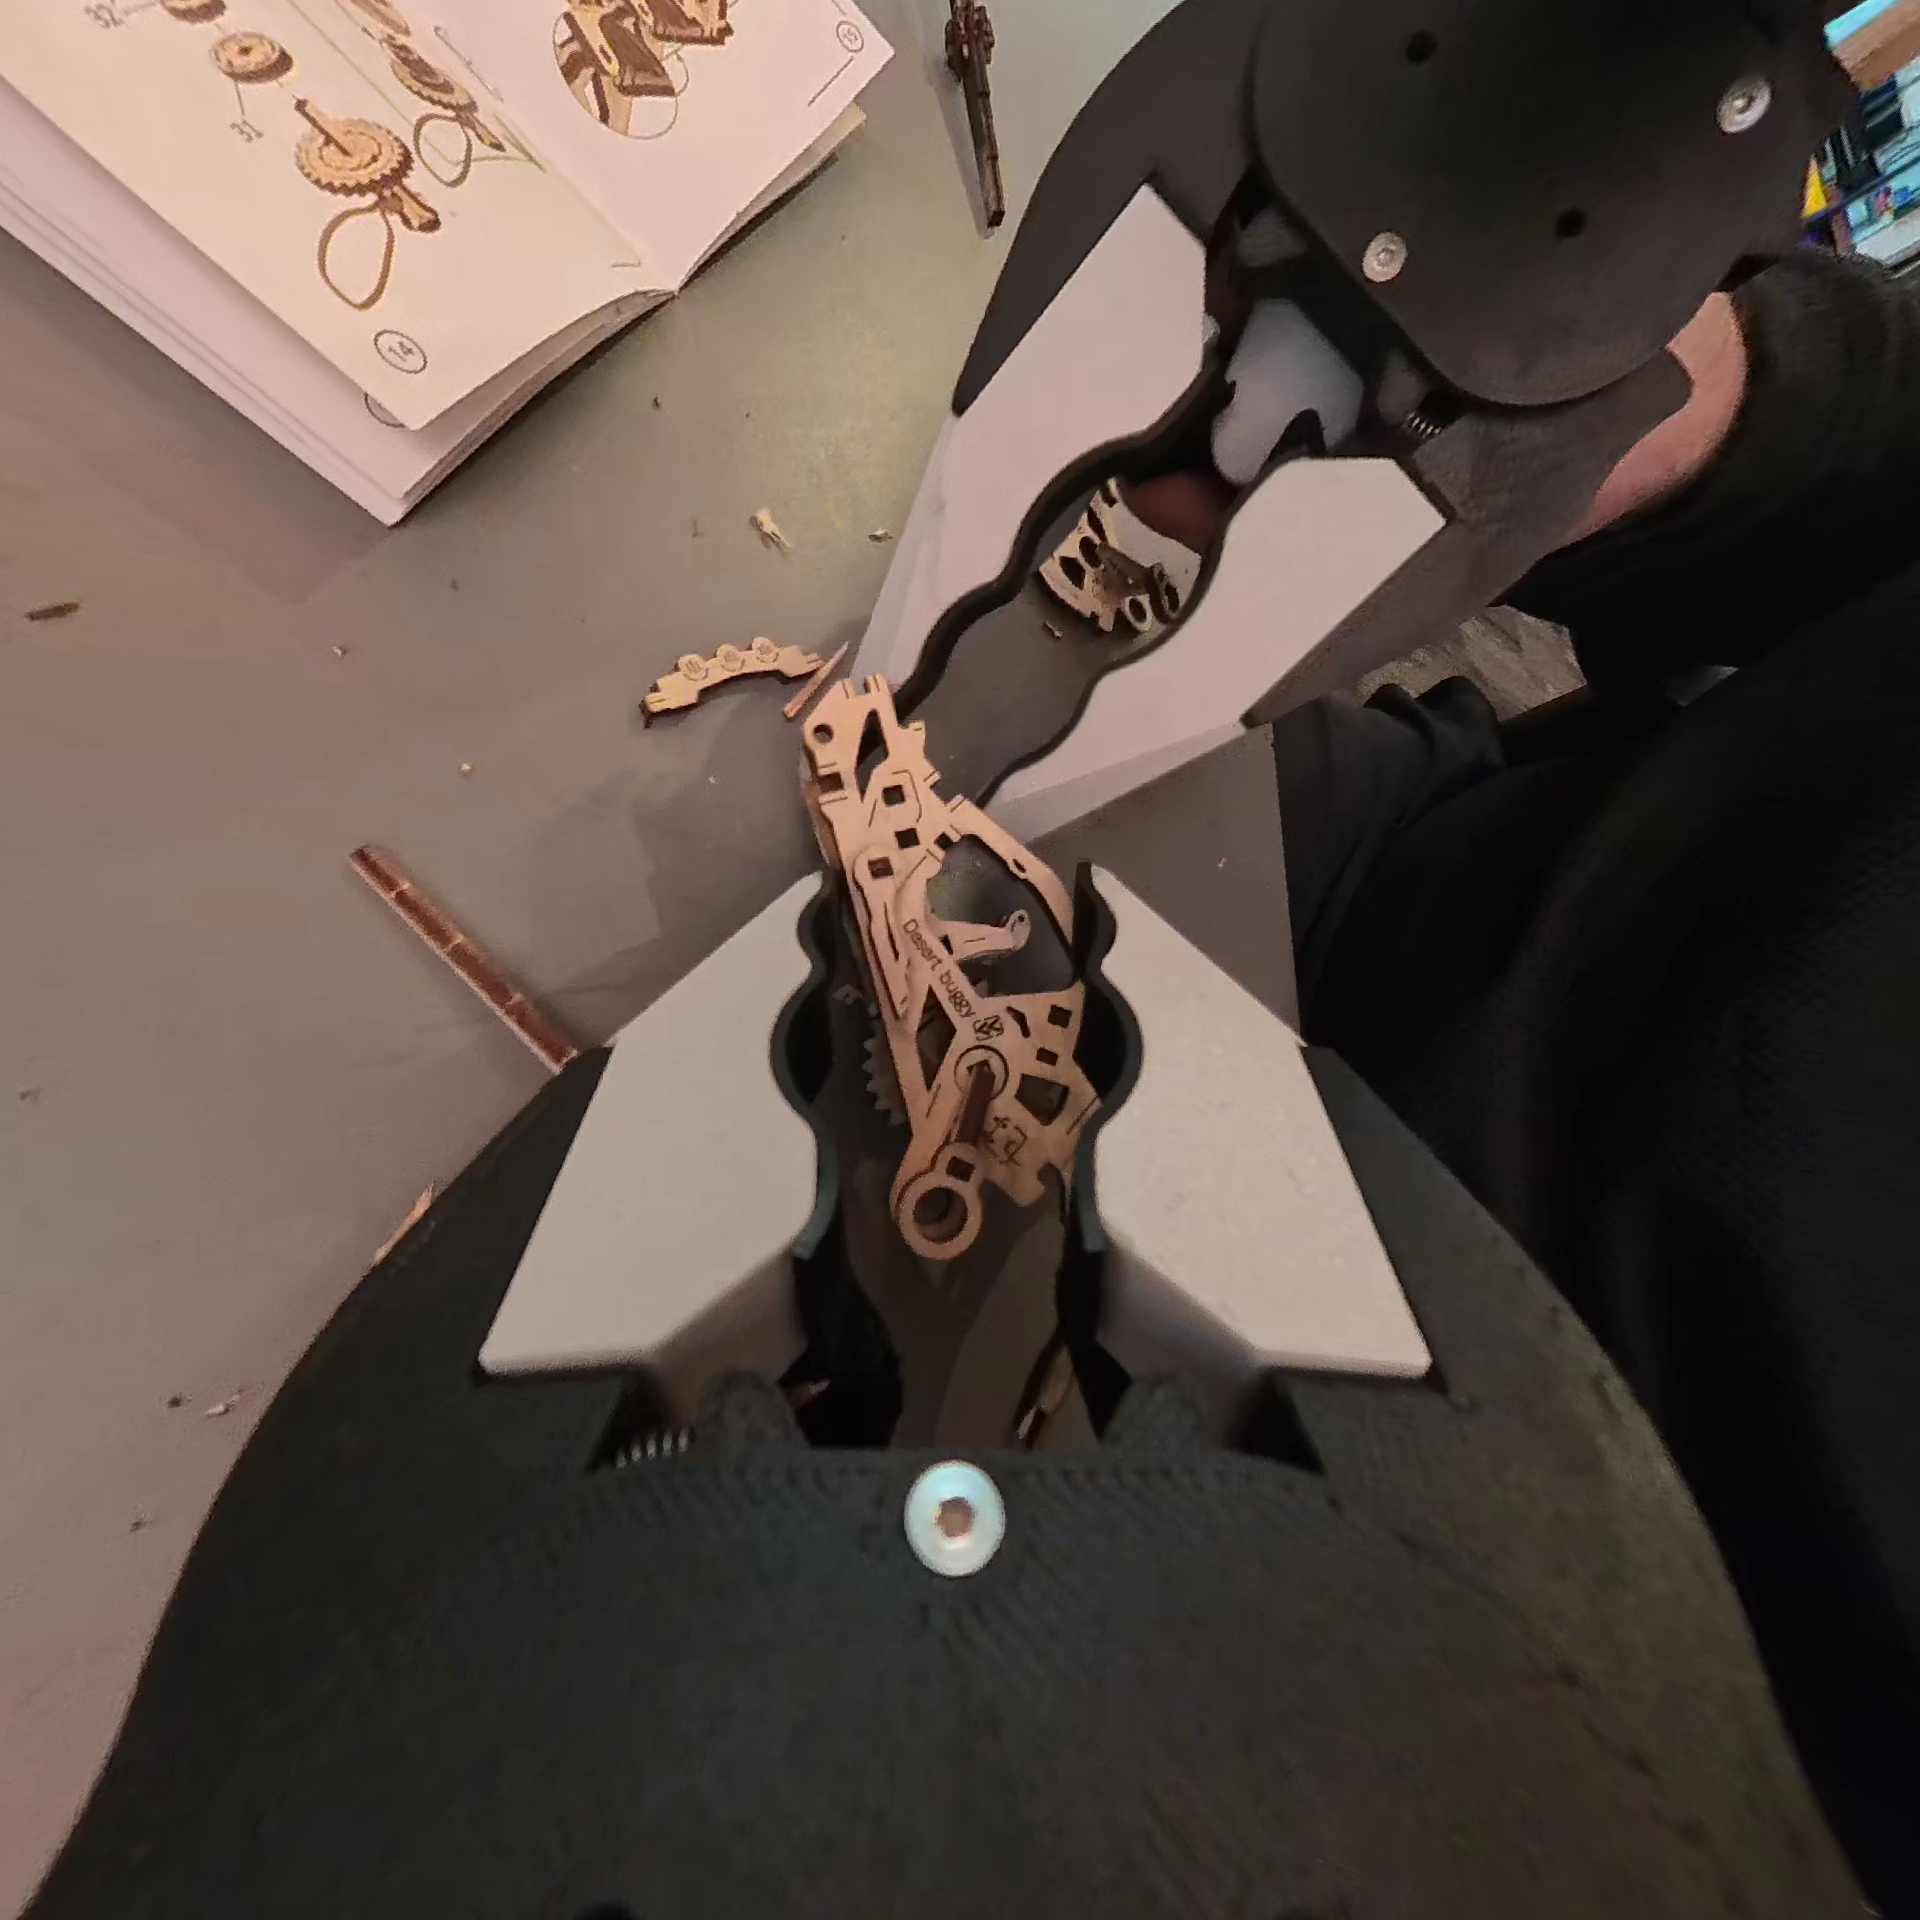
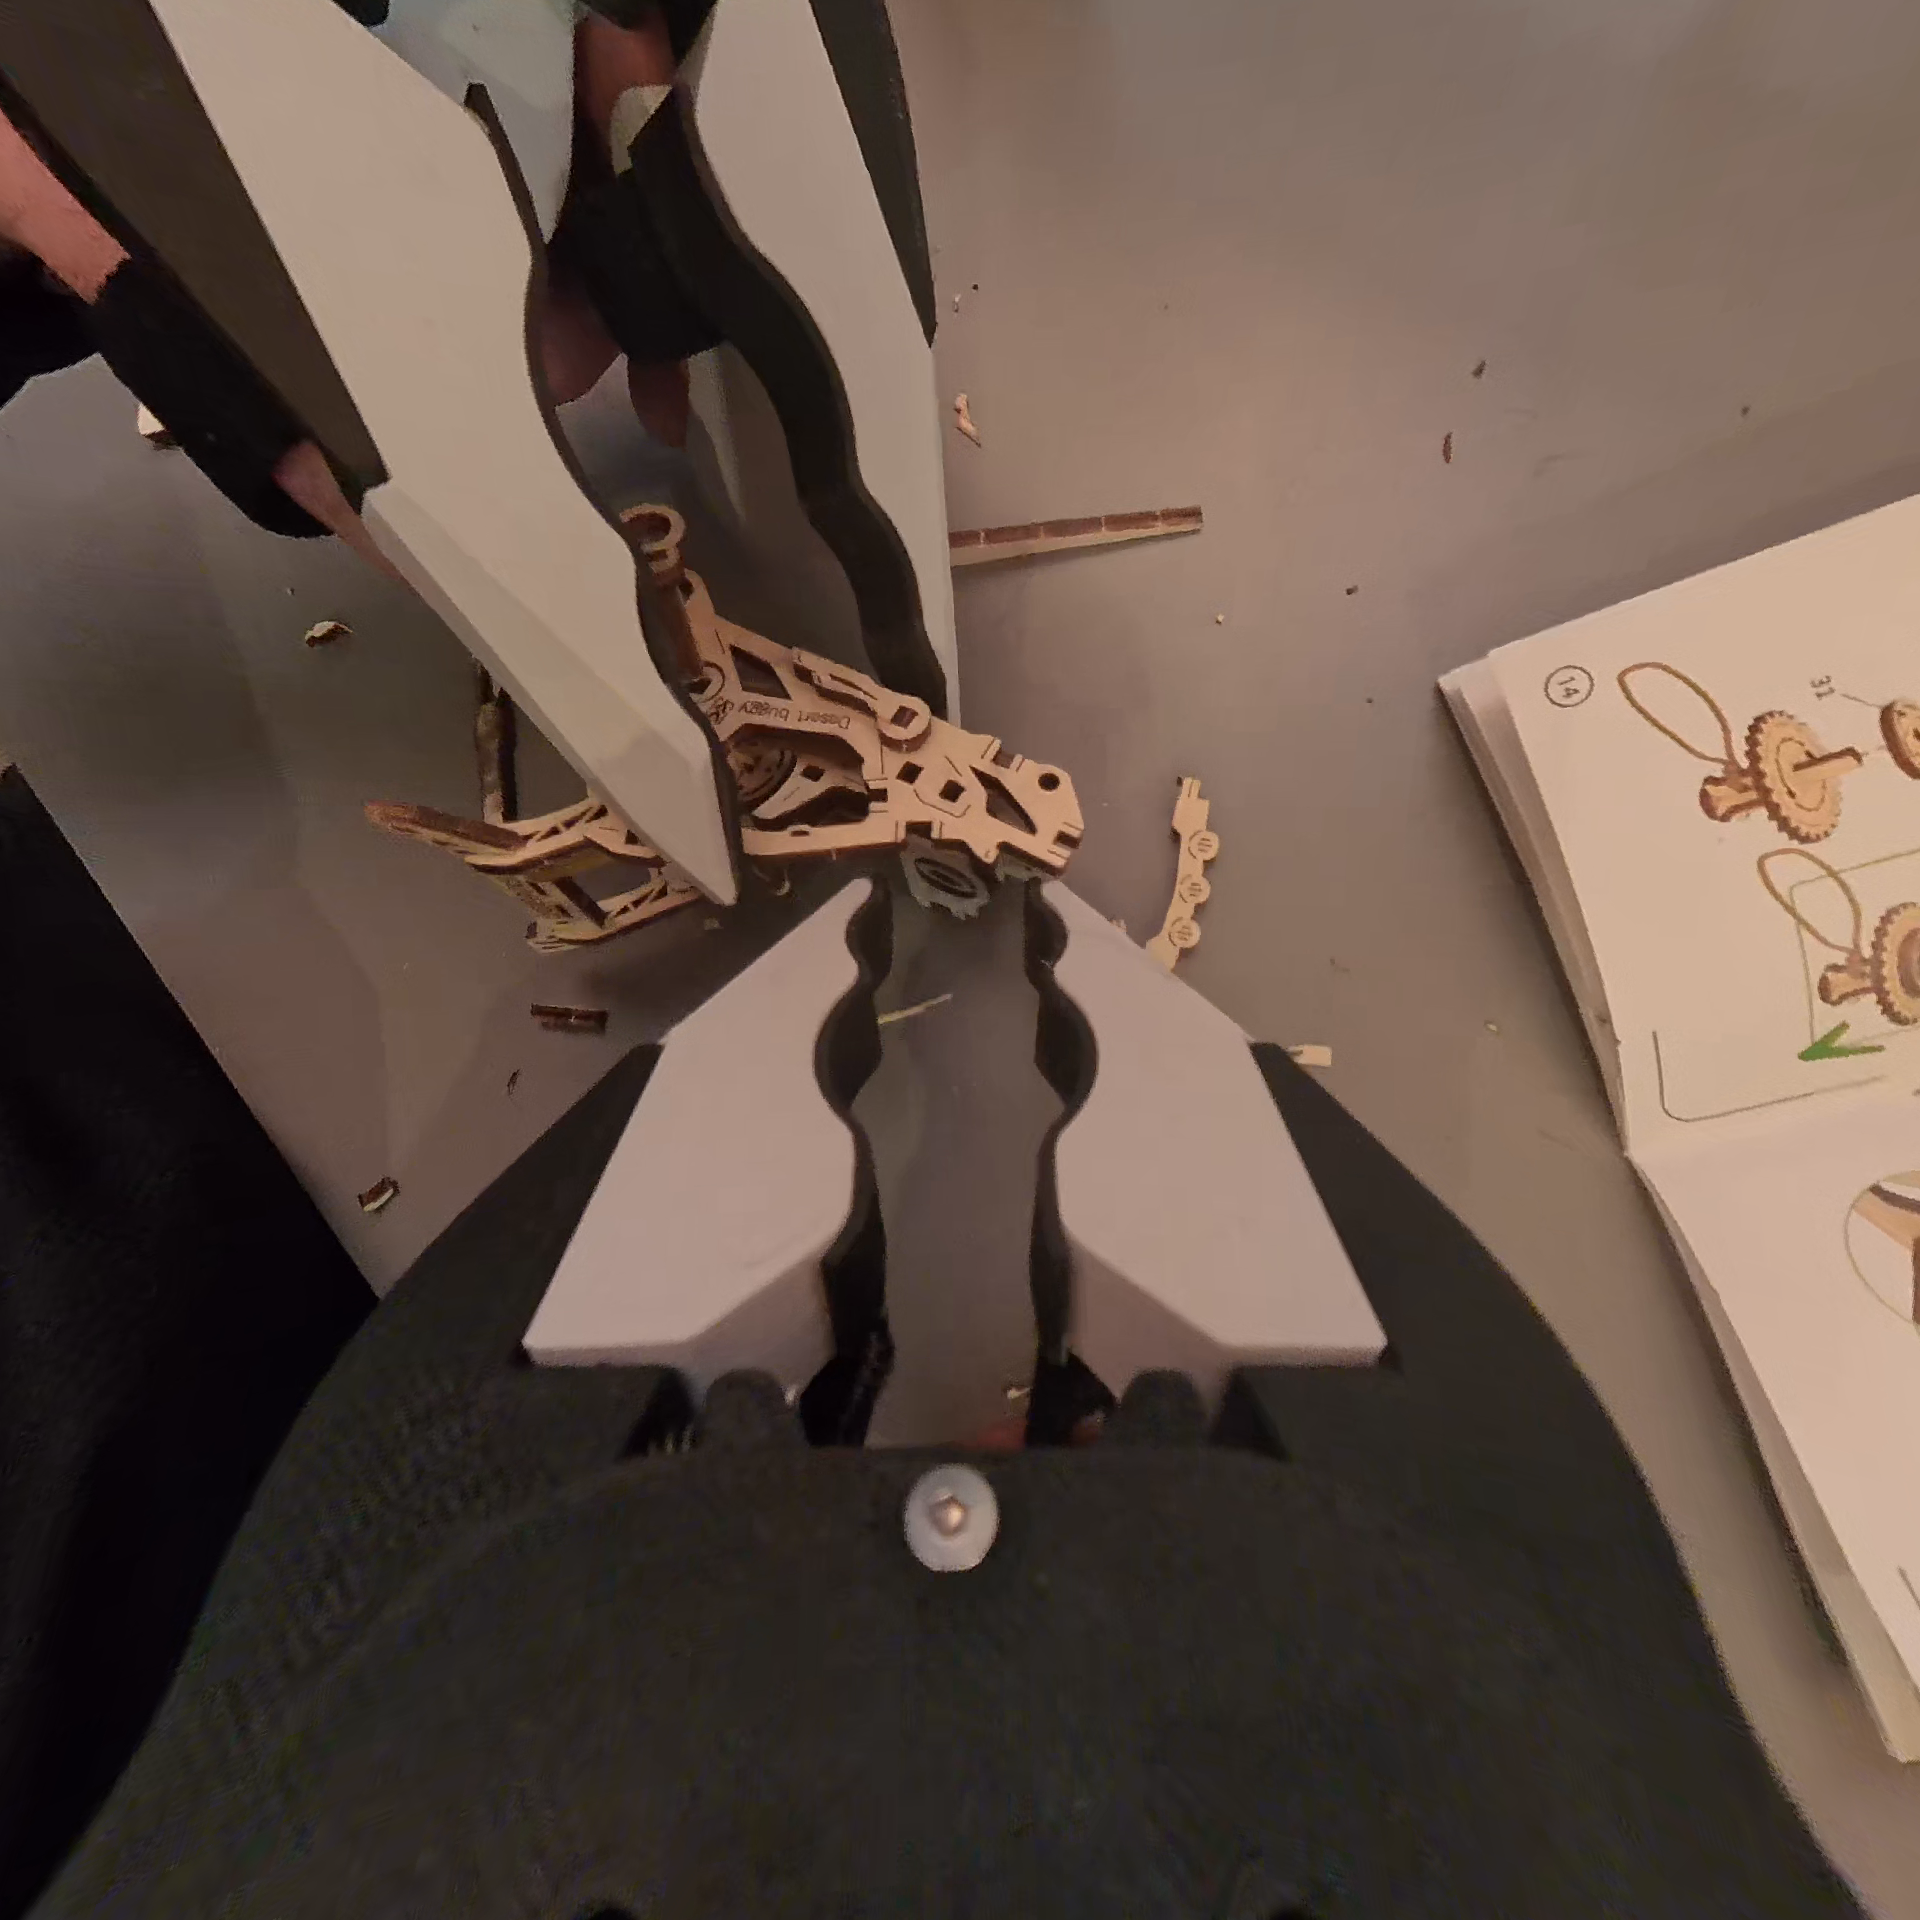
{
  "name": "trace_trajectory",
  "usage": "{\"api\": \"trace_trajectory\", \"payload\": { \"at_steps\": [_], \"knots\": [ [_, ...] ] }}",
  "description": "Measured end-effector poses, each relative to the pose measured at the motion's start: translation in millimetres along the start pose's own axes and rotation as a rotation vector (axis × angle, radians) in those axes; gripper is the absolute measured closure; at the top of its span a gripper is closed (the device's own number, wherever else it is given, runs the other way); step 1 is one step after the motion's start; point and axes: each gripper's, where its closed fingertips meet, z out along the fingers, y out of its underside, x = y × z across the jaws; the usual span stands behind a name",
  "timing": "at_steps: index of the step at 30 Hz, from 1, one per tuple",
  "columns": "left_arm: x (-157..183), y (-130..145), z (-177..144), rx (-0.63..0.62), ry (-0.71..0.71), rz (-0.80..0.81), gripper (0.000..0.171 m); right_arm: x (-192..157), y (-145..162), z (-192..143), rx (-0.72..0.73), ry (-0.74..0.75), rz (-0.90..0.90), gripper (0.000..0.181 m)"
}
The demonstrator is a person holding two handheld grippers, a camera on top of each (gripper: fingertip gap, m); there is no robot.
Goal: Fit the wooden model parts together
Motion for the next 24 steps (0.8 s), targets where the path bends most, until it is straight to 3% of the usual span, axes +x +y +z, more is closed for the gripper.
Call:
{"api": "trace_trajectory", "payload": {
  "at_steps": [10, 18, 24],
  "knots": [
    [2.0, 1.1, 2.3, -0.006, -0.021, 0.021, 0.130, -2.2, 1.6, 3.8, 0.024, 0.013, 0.010, 0.173],
    [0.4, 0.5, 2.0, -0.008, -0.031, 0.055, 0.129, -0.9, 1.1, 4.8, 0.036, 0.006, 0.027, 0.174],
    [-3.3, -1.3, -2.9, 0.034, 0.038, 0.023, 0.129, 4.2, -4.5, 4.1, 0.054, 0.011, 0.026, 0.170]
  ]
}}
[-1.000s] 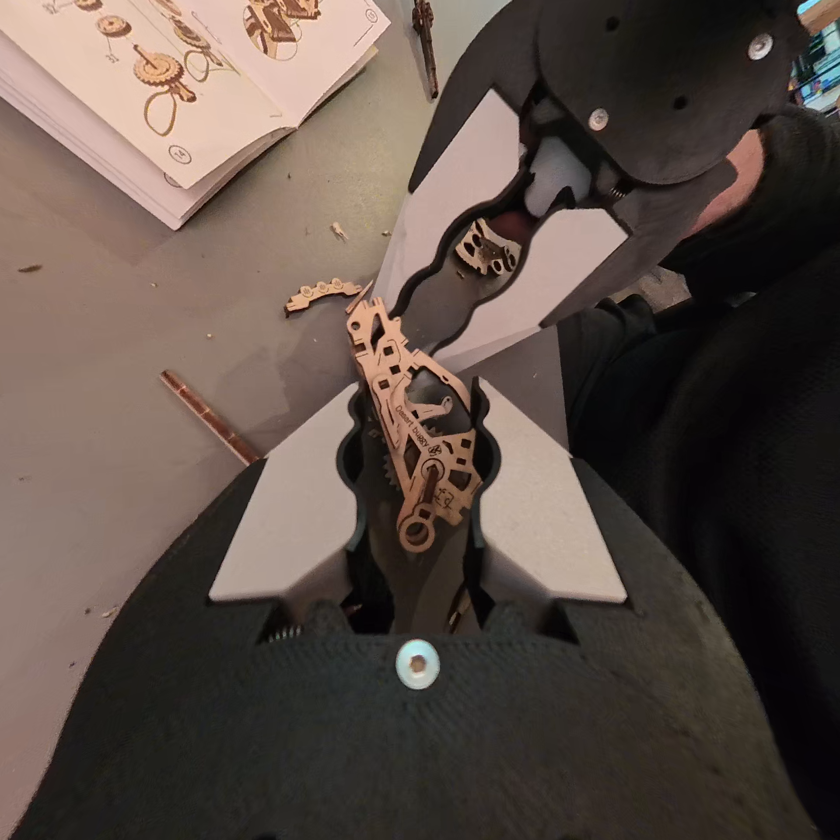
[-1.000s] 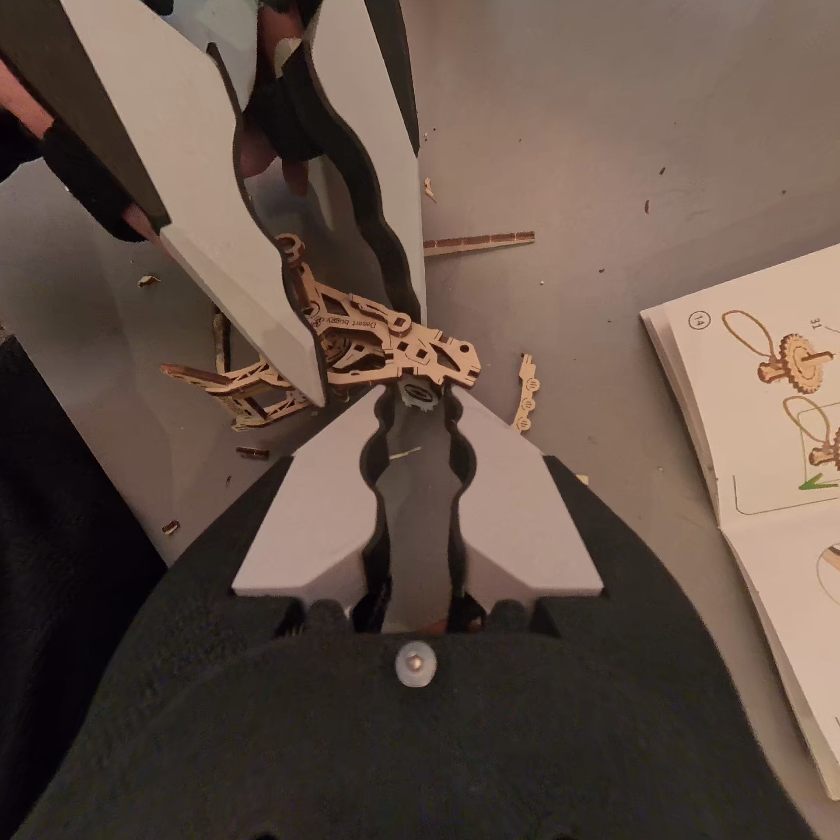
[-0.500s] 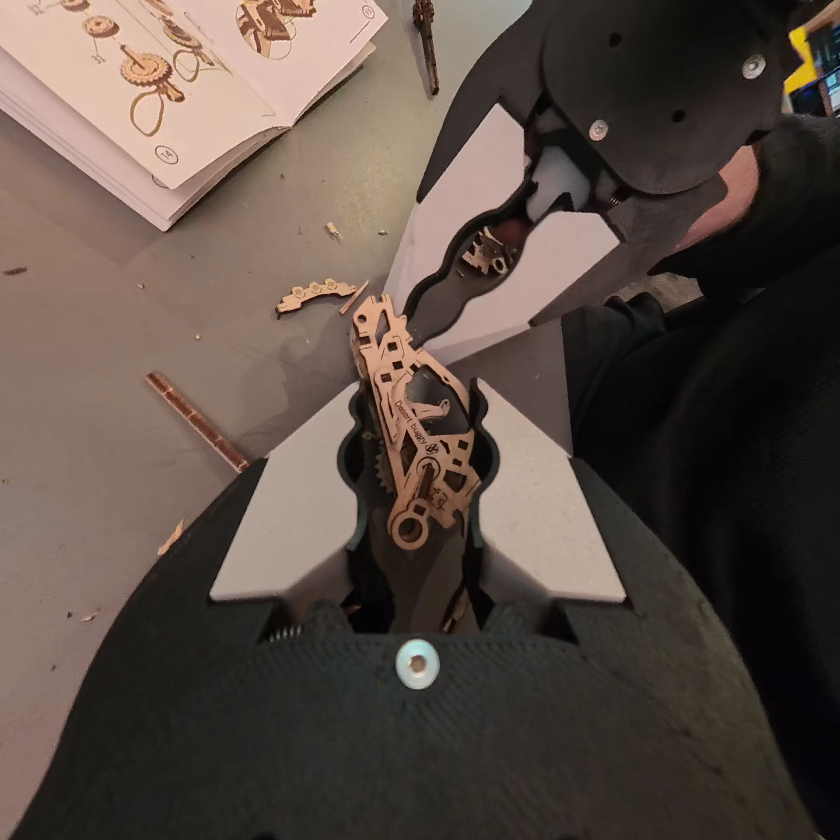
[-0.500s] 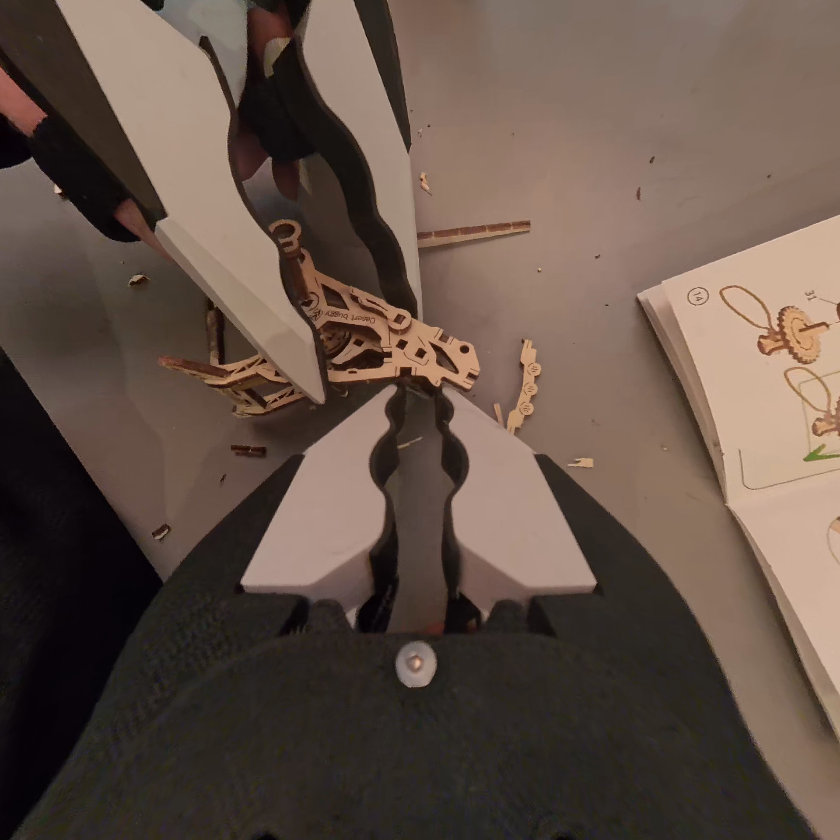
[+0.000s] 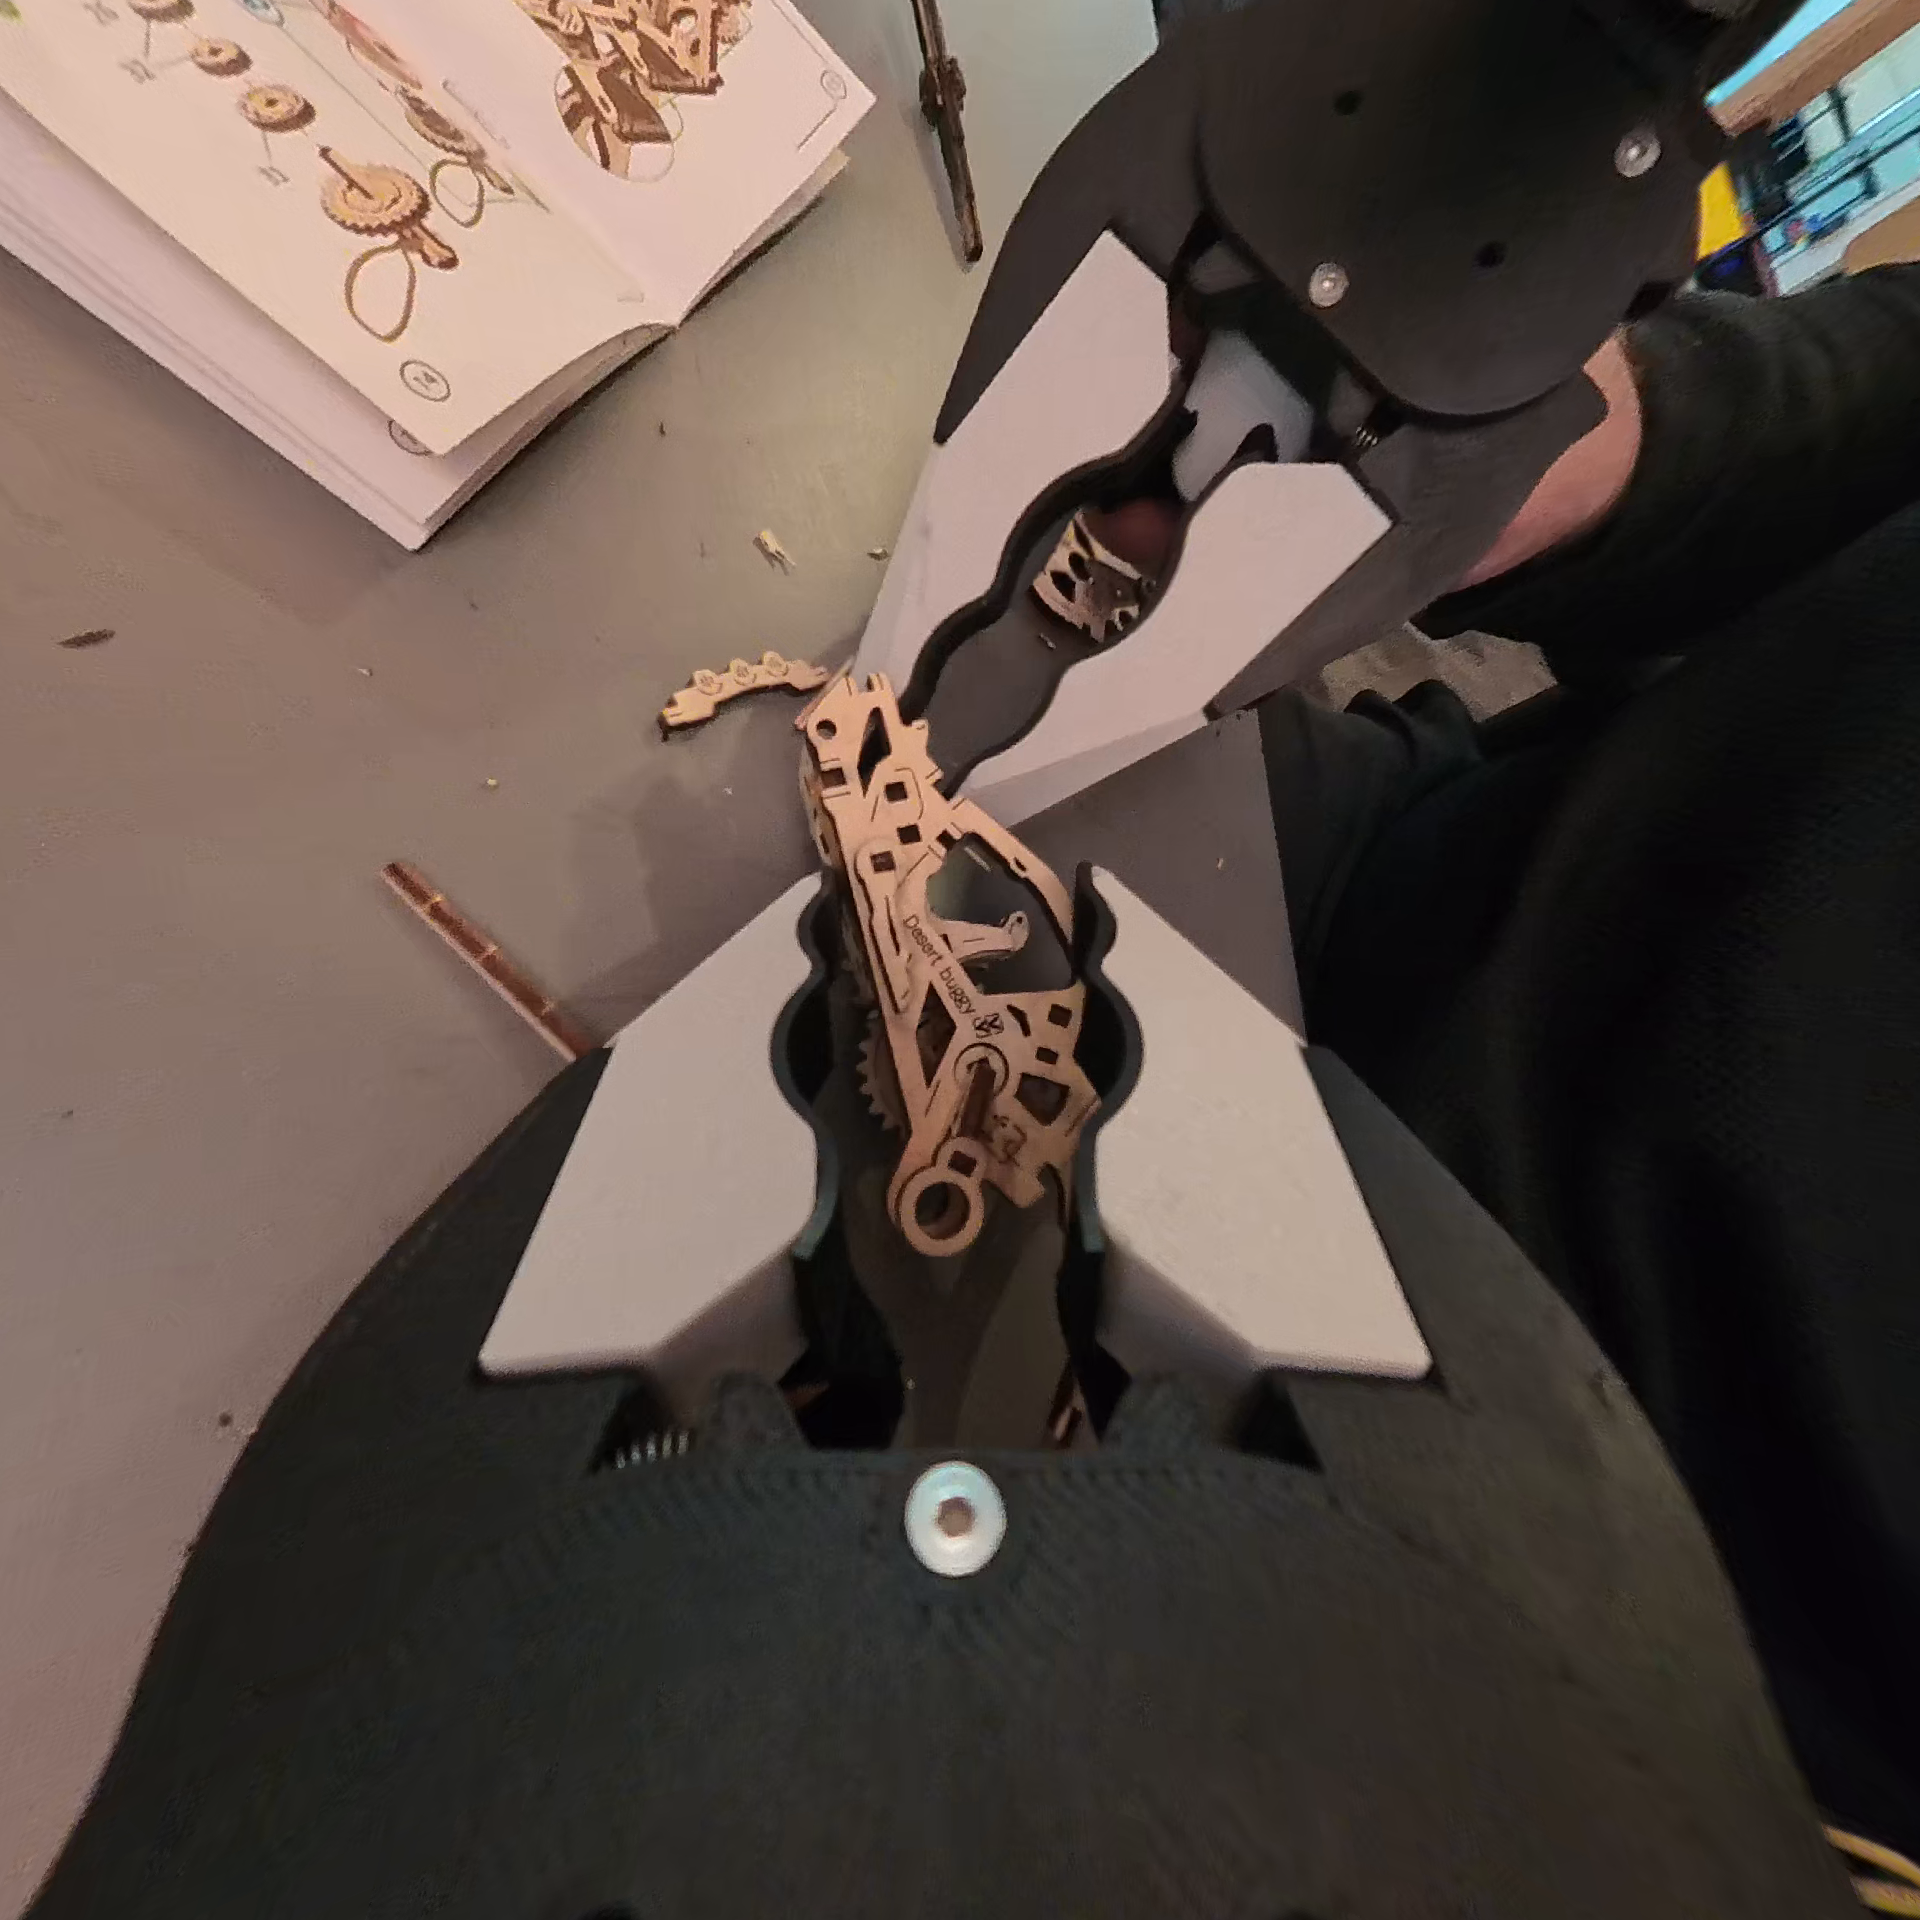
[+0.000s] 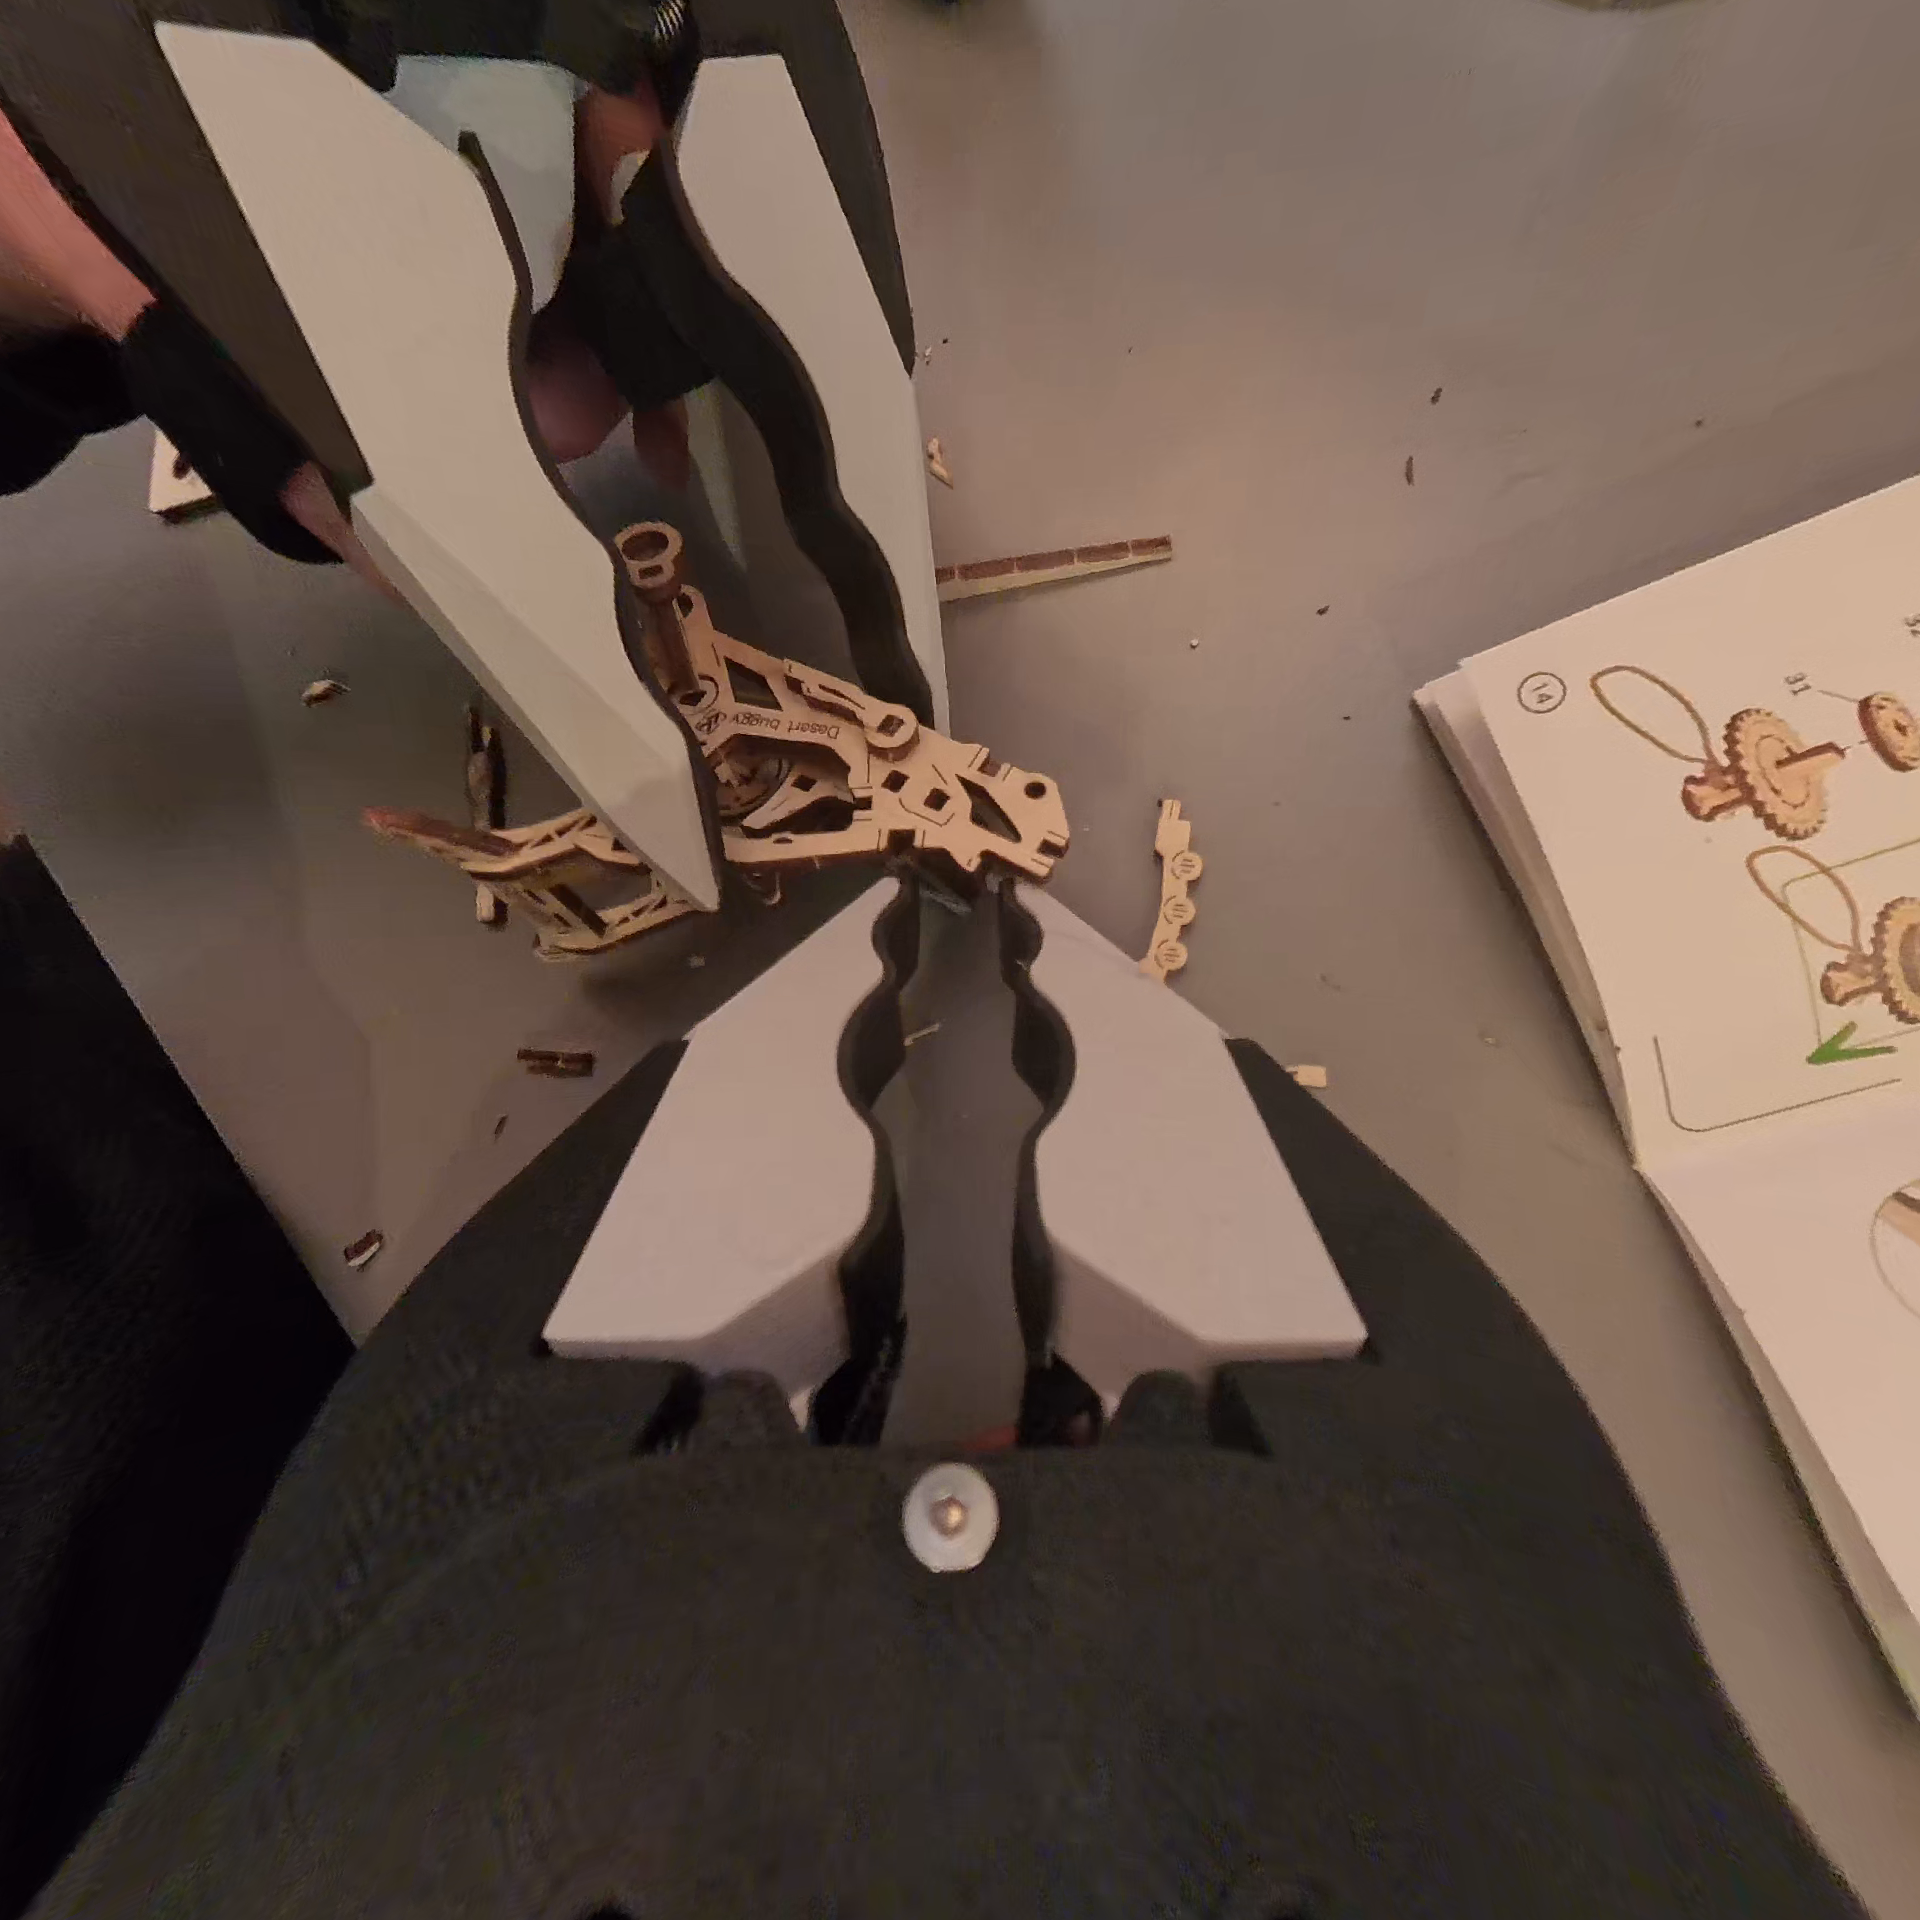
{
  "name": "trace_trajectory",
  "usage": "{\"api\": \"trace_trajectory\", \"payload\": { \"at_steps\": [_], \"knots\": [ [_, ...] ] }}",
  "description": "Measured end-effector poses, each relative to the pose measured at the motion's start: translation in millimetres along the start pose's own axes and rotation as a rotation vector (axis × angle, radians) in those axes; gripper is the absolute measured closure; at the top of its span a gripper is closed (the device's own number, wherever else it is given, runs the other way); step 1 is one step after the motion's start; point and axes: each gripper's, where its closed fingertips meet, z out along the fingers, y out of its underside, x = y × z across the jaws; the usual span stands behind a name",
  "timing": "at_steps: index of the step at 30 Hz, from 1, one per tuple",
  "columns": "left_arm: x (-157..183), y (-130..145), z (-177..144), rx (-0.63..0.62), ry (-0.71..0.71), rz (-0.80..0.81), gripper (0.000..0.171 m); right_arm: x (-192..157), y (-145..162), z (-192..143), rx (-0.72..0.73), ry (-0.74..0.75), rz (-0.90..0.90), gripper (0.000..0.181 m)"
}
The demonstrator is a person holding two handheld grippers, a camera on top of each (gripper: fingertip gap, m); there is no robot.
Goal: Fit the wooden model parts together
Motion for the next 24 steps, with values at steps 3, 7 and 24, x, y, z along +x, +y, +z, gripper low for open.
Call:
{"api": "trace_trajectory", "payload": {
  "at_steps": [3, 7, 24],
  "knots": [
    [-2.0, -1.3, -1.4, 0.018, 0.024, -0.023, 0.129, 1.2, -1.6, 1.2, 0.005, 0.013, -0.013, 0.170],
    [-3.0, -2.0, -1.7, 0.028, 0.028, -0.024, 0.129, 0.4, -2.0, 2.2, 0.017, -0.015, 0.035, 0.173],
    [-3.6, -1.6, 0.8, 0.017, -0.078, 0.096, 0.129, -2.0, -3.8, 0.2, 0.082, -0.257, 0.347, 0.171]
  ]
}}
